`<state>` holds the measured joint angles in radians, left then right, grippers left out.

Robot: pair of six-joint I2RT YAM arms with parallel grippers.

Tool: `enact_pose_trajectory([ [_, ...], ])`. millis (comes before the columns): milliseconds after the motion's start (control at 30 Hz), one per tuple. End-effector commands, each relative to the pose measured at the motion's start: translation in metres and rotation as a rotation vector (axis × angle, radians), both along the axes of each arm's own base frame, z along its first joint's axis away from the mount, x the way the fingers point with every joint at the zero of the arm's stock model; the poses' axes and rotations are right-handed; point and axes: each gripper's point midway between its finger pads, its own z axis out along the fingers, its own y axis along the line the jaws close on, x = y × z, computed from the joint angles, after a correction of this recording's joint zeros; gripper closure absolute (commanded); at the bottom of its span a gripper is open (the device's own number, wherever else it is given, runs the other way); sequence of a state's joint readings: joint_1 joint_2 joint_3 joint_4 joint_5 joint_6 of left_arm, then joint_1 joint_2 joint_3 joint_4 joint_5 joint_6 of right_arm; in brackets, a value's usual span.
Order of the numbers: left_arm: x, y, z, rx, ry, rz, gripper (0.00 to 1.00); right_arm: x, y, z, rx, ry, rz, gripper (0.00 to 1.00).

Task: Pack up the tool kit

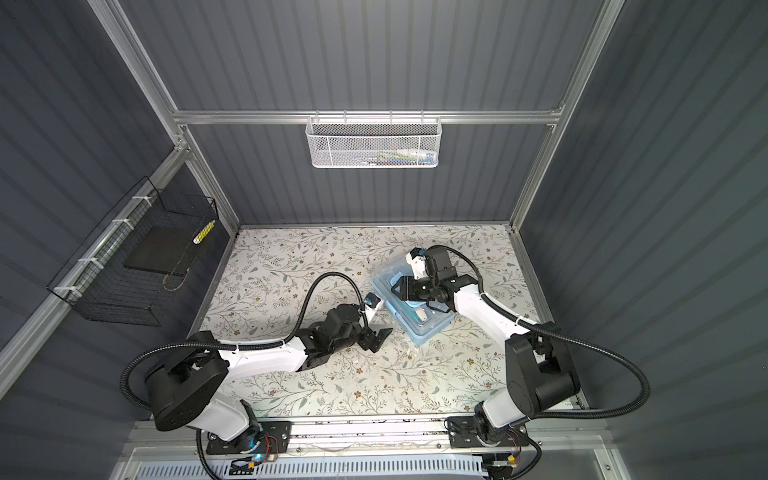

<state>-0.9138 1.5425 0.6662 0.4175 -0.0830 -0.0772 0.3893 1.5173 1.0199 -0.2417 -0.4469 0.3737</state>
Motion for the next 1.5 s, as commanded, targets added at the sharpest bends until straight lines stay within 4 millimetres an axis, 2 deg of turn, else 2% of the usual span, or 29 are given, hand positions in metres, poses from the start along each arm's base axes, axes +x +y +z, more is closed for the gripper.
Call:
enact_pose_trajectory([
  [0,-0.003,0.003,0.005,-0.071,-0.047,-0.076,0.06,-0.033,0.003,-0.027,-0.004,0.147,0.057,0.48],
  [100,0.002,0.003,-0.006,-0.055,-0.068,-0.078,0.1,-0.032,0.004,-0.028,-0.001,0.145,0.059,0.48],
  [167,0.003,-0.006,-0.01,-0.071,-0.061,-0.107,0.17,-0.031,0.003,-0.029,-0.004,0.148,0.058,0.48],
  [267,0.009,-0.014,-0.012,-0.127,-0.077,-0.101,0.21,-0.031,0.003,-0.031,-0.011,0.156,0.056,0.48],
  [400,0.01,-0.02,-0.009,-0.226,-0.157,-0.112,0.23,-0.031,0.002,-0.033,-0.02,0.165,0.058,0.47],
  [533,0.016,-0.028,-0.016,-0.273,-0.172,-0.118,0.24,-0.03,0.003,-0.035,-0.026,0.178,0.059,0.47],
  [800,0.033,-0.035,-0.023,-0.286,-0.223,-0.092,0.24,-0.029,0.003,-0.04,-0.031,0.2,0.054,0.48],
  [1067,0.049,-0.042,-0.02,-0.324,-0.245,-0.084,0.26,-0.029,0.0,-0.043,-0.043,0.206,0.037,0.48],
  [1367,0.047,-0.039,-0.028,-0.284,-0.242,-0.113,0.3,-0.03,0.0,-0.043,-0.048,0.212,0.038,0.47],
  [1467,0.046,-0.04,-0.028,-0.286,-0.242,-0.131,0.35,-0.029,0.0,-0.042,-0.047,0.21,0.039,0.47],
])
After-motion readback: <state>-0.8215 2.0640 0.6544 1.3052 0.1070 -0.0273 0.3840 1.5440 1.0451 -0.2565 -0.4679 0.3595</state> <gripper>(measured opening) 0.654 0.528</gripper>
